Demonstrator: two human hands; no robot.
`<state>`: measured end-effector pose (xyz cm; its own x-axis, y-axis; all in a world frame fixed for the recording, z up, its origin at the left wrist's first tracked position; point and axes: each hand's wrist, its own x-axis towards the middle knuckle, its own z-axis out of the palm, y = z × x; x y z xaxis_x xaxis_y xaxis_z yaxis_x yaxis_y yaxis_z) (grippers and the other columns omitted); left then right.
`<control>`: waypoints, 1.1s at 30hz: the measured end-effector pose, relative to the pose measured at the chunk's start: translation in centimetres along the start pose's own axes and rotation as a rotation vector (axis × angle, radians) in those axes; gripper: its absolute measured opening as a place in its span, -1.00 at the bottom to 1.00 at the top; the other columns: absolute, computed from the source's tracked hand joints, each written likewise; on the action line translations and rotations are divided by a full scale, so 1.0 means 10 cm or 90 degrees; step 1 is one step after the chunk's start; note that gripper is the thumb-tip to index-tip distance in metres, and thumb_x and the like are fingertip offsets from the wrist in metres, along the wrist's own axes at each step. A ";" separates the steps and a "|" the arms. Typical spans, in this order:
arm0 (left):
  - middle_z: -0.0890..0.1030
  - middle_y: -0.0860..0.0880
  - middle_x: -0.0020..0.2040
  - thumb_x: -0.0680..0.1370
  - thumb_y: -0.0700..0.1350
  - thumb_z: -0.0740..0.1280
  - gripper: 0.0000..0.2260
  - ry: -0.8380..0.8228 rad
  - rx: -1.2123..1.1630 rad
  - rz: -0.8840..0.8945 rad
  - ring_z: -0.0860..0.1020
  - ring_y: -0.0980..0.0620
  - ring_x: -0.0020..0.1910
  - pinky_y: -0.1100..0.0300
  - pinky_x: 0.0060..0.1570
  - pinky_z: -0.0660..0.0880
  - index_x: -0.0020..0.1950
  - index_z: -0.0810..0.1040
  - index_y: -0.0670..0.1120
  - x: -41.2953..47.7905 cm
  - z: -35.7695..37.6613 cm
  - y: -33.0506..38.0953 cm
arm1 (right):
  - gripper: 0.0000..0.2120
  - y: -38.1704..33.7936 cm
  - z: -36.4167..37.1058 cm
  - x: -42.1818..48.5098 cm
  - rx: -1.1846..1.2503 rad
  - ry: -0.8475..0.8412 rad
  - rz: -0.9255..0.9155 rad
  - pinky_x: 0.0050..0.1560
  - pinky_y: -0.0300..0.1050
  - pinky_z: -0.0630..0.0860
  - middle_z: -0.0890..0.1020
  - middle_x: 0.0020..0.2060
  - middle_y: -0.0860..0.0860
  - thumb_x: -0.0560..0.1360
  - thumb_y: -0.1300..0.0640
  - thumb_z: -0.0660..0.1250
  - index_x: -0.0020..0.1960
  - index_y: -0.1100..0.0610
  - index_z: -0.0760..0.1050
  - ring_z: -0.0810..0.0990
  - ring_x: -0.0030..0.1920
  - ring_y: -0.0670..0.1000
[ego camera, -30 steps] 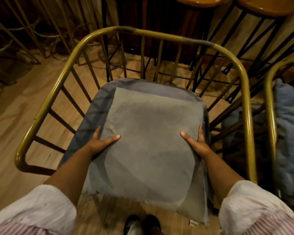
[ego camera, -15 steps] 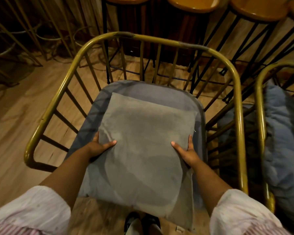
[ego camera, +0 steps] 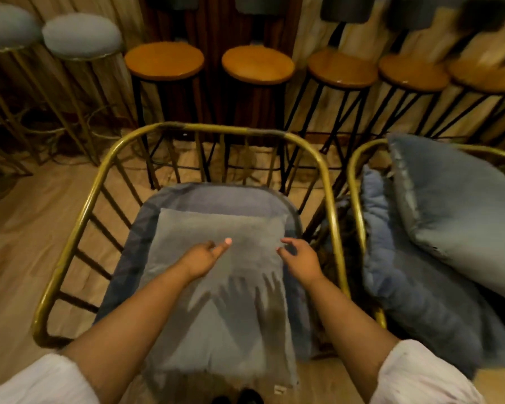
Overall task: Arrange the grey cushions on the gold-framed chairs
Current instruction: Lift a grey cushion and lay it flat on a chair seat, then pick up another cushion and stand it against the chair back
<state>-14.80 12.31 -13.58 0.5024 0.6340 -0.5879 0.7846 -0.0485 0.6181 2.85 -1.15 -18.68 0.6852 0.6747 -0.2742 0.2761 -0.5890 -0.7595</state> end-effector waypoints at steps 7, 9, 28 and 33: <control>0.57 -0.14 0.11 0.58 0.19 0.08 -0.49 -0.042 0.024 0.221 0.50 -0.08 0.08 0.11 0.17 0.40 0.18 0.56 -0.19 -0.54 0.36 1.44 | -0.78 -0.15 -1.48 -0.49 0.123 0.201 -0.055 -0.06 -0.26 0.40 0.59 -0.11 0.02 0.50 0.17 0.33 0.10 0.21 0.60 0.53 -0.06 -0.06; 0.58 -0.14 0.09 0.58 0.19 0.08 -0.52 -0.061 0.027 0.254 0.53 -0.10 0.11 0.07 0.21 0.41 0.12 0.56 -0.16 -0.61 0.52 1.80 | -0.78 -0.07 -1.90 -0.56 0.131 0.249 -0.060 -0.11 -0.34 0.41 0.61 -0.16 0.00 0.51 0.20 0.33 0.11 0.26 0.60 0.55 -0.12 -0.17; 0.40 -0.13 0.44 0.46 0.12 0.40 -0.31 0.039 -0.115 0.202 0.38 -0.21 0.40 -0.12 0.38 0.34 0.48 0.24 -0.13 0.44 3.08 4.54 | -0.59 2.33 -4.99 0.82 0.209 0.294 0.192 0.24 0.08 0.41 0.50 0.29 0.20 0.52 0.06 0.28 0.30 0.24 0.45 0.48 0.24 0.23; 0.17 -0.18 0.54 0.25 0.52 0.22 0.04 0.105 0.015 0.076 0.21 -0.28 0.49 -0.19 0.45 0.18 0.56 0.01 0.00 0.97 3.24 4.46 | -0.04 3.07 -5.09 1.35 0.252 0.169 0.321 0.37 0.22 0.33 0.37 0.42 0.18 0.22 -0.46 0.21 0.43 0.13 0.31 0.36 0.37 0.27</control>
<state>36.84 -8.74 -8.58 0.5270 0.7408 -0.4166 0.7325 -0.1473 0.6647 54.84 -32.71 -15.66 0.8210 0.1996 -0.5349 -0.3515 -0.5616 -0.7490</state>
